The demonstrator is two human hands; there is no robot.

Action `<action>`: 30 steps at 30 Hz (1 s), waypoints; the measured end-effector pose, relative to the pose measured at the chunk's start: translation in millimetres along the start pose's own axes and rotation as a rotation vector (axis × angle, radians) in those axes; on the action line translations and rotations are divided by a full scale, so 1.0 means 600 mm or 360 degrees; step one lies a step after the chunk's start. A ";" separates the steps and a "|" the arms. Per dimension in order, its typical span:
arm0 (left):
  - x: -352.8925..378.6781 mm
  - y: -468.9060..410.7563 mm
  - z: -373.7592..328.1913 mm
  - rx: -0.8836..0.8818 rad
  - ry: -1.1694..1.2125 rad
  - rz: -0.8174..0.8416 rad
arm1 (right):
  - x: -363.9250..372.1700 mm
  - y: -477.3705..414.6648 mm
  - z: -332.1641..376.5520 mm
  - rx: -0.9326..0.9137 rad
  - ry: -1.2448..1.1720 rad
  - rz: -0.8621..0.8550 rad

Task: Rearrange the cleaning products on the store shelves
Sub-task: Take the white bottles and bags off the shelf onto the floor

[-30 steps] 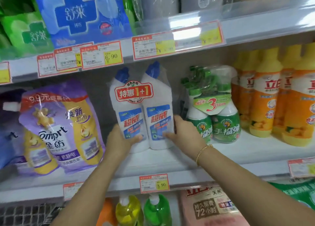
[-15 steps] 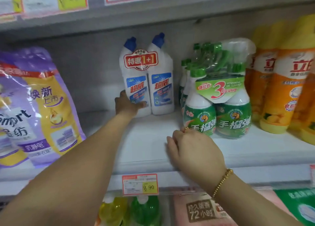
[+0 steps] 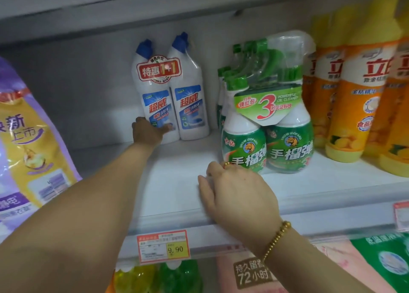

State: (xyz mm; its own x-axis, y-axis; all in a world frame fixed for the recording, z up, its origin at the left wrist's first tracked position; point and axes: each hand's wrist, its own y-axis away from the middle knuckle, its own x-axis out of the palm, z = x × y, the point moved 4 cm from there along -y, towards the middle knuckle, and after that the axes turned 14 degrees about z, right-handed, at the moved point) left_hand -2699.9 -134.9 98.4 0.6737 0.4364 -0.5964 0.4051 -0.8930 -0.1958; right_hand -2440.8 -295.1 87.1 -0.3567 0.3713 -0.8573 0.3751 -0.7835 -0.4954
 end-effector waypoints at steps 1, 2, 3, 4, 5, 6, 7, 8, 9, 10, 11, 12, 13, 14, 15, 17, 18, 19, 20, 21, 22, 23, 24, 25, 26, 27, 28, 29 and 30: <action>-0.001 0.001 -0.001 -0.0025 0.0011 -0.0009 | -0.003 0.002 0.001 -0.0010 -0.0038 0.0029; -0.001 0.002 -0.001 -0.0039 0.0022 -0.0006 | -0.006 0.004 0.003 -0.0030 -0.0067 0.0068; 0.001 0.005 -0.004 -0.0049 0.0028 0.0022 | -0.008 0.002 0.004 -0.0076 -0.0099 0.0143; 0.001 0.011 -0.008 -0.0060 0.0021 0.0053 | -0.013 0.001 0.003 -0.0124 -0.0173 0.0173; 0.001 0.021 -0.017 -0.0073 -0.0014 0.0084 | -0.013 0.001 0.000 -0.0154 -0.0252 0.0174; 0.000 0.034 -0.030 -0.0092 -0.0097 0.0121 | -0.015 0.002 0.000 -0.0179 -0.0297 0.0152; -0.006 0.057 -0.051 -0.0114 -0.0237 0.0138 | -0.017 0.005 0.001 -0.0205 -0.0289 0.0137; -0.017 0.089 -0.076 -0.0112 -0.0417 0.0104 | -0.024 0.007 0.004 -0.0229 -0.0263 0.0082; -0.028 0.132 -0.109 -0.0035 -0.0573 0.0014 | -0.028 0.009 0.002 -0.0239 -0.0277 0.0045; -0.042 0.180 -0.142 0.0113 -0.0658 -0.0095 | -0.029 0.009 -0.001 -0.0241 -0.0332 0.0079; -0.056 0.231 -0.171 0.0312 -0.0662 -0.0177 | -0.031 0.010 -0.005 -0.0254 -0.0420 0.0161; -0.067 0.285 -0.191 0.0500 -0.0635 -0.0218 | -0.038 0.014 -0.008 -0.0287 -0.0499 0.0256; -0.074 0.343 -0.206 0.0649 -0.0619 -0.0233 | -0.050 0.023 -0.014 -0.0331 -0.0572 0.0314; -0.073 0.394 -0.215 0.0761 -0.0617 -0.0224 | -0.067 0.038 -0.019 -0.0394 -0.0606 0.0330; -0.064 0.445 -0.225 0.0857 -0.0614 -0.0189 | -0.082 0.060 -0.026 -0.0456 -0.0608 0.0327; -0.027 0.533 -0.247 0.1003 -0.0563 -0.0057 | -0.117 0.114 -0.053 -0.0523 -0.0540 0.0312; -0.004 0.567 -0.257 0.1046 -0.0524 0.0007 | -0.136 0.144 -0.072 -0.0548 -0.0490 0.0320; 0.020 0.595 -0.266 0.1066 -0.0463 0.0056 | -0.151 0.171 -0.099 -0.0557 -0.0439 0.0335; 0.045 0.618 -0.275 0.1070 -0.0383 0.0094 | -0.165 0.197 -0.131 -0.0544 -0.0381 0.0371; 0.073 0.640 -0.284 0.1061 -0.0295 0.0149 | -0.178 0.224 -0.168 -0.0510 -0.0327 0.0402; 0.103 0.658 -0.293 0.1033 -0.0219 0.0228 | -0.190 0.250 -0.209 -0.0442 -0.0274 0.0431; 0.137 0.674 -0.301 0.0993 -0.0164 0.0336 | -0.201 0.275 -0.251 -0.0348 -0.0223 0.0451; 0.177 0.692 -0.307 0.0964 -0.0124 0.0471 | -0.212 0.302 -0.294 -0.0241 -0.0170 0.0490; 0.219 0.708 -0.312 0.0943 -0.0094 0.0619 | -0.223 0.327 -0.337 -0.0131 -0.0101 0.0550; 0.265 0.724 -0.315 0.0926 -0.0078 0.0772 | -0.232 0.352 -0.381 0.0004 -0.0021 0.0651; 0.313 0.740 -0.316 0.0905 -0.0086 0.0930 | -0.240 0.378 -0.425 0.0160 0.0039 0.0789; 0.360 0.755 -0.316 0.0870 -0.0111 0.1089 | -0.244 0.404 -0.467 0.0305 0.0075 0.0941; 0.406 0.770 -0.311 0.0804 -0.0142 0.1249 | -0.244 0.431 -0.503 0.0418 0.0090 0.1081; 0.450 0.785 -0.307 0.0712 -0.0169 0.1399 | -0.245 0.458 -0.538 0.0500 0.0086 0.1177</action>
State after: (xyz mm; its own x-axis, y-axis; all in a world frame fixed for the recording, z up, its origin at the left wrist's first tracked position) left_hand -2213.4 -417.7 -11.8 0.5549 -0.3935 -0.7330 -0.4974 -0.8632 0.0868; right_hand -2009.1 -404.4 32.0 -0.0650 -0.2813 -0.9574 0.2370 -0.9363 0.2590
